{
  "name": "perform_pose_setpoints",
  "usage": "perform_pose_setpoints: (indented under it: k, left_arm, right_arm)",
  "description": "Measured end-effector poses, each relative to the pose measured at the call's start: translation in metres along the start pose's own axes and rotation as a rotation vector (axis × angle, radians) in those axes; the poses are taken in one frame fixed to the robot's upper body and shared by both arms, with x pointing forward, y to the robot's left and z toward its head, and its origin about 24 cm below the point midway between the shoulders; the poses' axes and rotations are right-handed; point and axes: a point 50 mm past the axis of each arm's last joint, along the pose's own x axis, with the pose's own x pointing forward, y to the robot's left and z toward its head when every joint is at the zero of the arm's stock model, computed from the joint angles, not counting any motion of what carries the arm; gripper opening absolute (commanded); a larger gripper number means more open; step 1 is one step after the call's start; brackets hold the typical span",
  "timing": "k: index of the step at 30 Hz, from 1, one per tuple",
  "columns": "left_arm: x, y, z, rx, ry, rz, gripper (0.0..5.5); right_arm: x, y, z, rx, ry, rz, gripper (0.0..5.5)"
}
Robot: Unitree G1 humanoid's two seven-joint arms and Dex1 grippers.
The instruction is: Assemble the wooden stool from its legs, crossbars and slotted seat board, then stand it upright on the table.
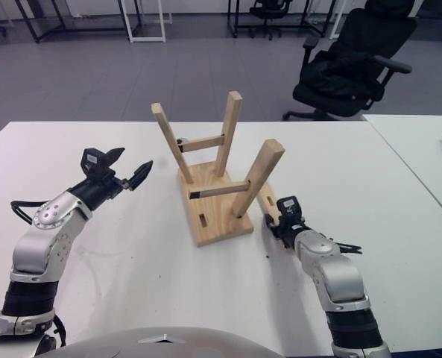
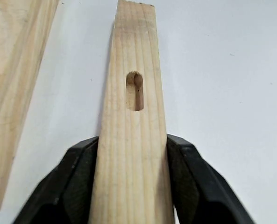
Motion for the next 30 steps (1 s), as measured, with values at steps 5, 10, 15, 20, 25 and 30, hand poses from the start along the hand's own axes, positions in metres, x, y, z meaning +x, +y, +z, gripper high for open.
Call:
perform_pose_setpoints:
  k: [5, 10, 15, 20, 25, 30]
  left_arm:
    - [0.011, 0.021, 0.093, -0.263, -0.408, -0.055, 4.54]
    - [0.043, -0.007, 0.152, -0.782, -0.63, -0.511, 4.37]
    - [0.051, -0.016, 0.165, -0.832, -0.62, -0.613, 3.39]
    - [0.053, -0.032, 0.168, -0.795, -0.579, -0.683, 2.5]
    - [0.052, -0.03, 0.163, -0.789, -0.575, -0.649, 1.48]
    - [0.05, -0.029, 0.154, -0.701, -0.58, -0.573, 1.06]
  right_arm:
    - [-0.018, -0.049, 0.091, -0.159, -0.473, -0.195, 2.12]
    - [-0.054, -0.008, 0.197, -0.486, -0.998, -0.053, 2.12]
    - [-0.074, 0.065, 0.232, -0.77, -1.269, 0.202, 2.12]
    - [-0.068, 0.089, 0.228, -0.887, -1.256, 0.293, 2.12]
    - [-0.065, 0.09, 0.225, -0.895, -1.238, 0.312, 2.12]
    - [-0.063, 0.091, 0.223, -0.884, -1.207, 0.33, 2.12]
